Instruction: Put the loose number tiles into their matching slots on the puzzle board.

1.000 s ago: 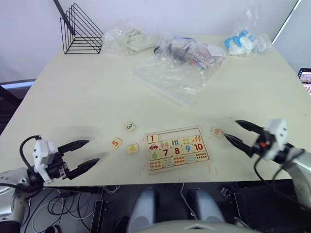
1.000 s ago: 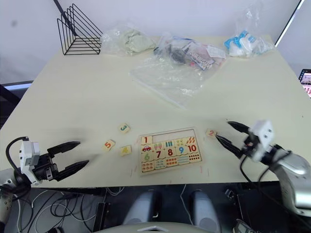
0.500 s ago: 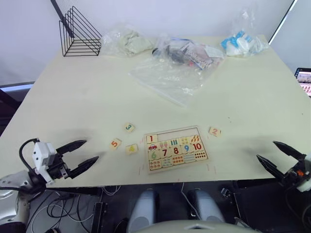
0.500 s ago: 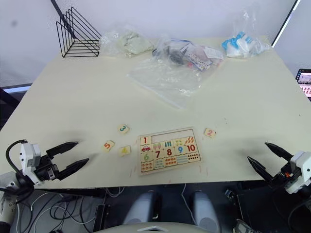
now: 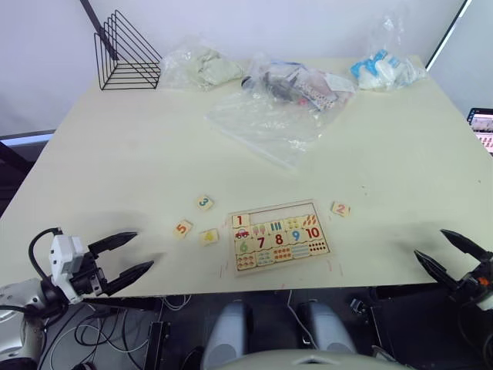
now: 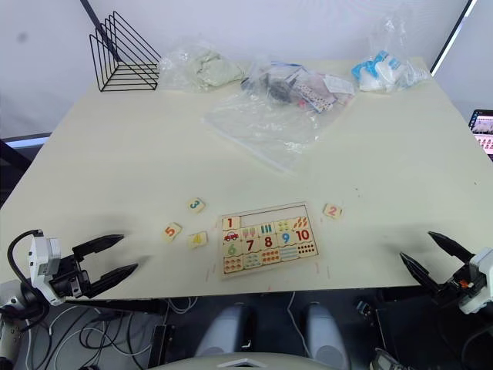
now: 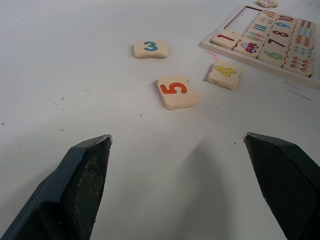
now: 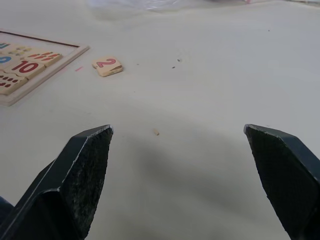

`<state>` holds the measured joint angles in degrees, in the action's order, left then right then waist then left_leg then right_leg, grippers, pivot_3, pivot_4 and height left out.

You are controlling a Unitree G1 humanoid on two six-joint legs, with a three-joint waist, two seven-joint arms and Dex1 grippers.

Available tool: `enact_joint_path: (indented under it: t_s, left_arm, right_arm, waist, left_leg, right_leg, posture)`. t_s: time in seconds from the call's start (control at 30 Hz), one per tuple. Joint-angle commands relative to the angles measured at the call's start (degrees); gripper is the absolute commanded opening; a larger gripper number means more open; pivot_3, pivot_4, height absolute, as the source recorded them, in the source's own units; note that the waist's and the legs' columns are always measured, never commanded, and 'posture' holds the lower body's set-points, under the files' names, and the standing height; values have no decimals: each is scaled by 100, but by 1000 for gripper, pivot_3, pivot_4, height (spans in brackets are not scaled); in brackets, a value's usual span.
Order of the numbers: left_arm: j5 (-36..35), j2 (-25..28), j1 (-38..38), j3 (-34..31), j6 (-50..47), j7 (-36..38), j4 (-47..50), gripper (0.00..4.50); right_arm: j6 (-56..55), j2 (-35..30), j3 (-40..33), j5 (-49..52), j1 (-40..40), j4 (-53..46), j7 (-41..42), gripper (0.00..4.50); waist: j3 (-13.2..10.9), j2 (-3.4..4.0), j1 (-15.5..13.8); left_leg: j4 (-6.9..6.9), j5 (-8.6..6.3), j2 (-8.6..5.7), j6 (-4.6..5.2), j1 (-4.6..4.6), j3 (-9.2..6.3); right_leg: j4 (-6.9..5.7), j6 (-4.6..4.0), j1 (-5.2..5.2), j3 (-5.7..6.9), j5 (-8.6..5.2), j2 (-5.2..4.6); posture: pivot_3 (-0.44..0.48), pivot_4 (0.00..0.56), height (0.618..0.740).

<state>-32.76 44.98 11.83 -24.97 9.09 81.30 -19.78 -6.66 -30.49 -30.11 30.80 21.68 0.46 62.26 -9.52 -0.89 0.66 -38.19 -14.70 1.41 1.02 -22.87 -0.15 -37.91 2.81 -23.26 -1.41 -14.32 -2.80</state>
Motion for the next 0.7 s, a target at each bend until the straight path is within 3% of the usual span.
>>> enact_joint_path:
  t_s: [0.03, 0.7]
  left_arm:
    - [-48, 77, -48, -195, 29, 60, -33, 4500]
    - [-16, 80, -149, -194, 109, 225, -167, 4500]
  right_arm:
    - [-56, -11, -2, 123, -13, -209, -14, 4411]
    - [-11, -26, 262, 89, -58, -515, -140, 4411]
  waist:
    - [0, 0, -4]
    - [1, 0, -4]
  left_leg:
    - [0, 0, 0, 0, 0, -1]
    - [0, 0, -1, 0, 1, -3]
  right_leg:
    - [0, 0, 0, 0, 0, 0]
    - [-1, 1, 1, -1, 1, 0]
  posture:
    - [0, 150, 740]
    - [0, 150, 740]
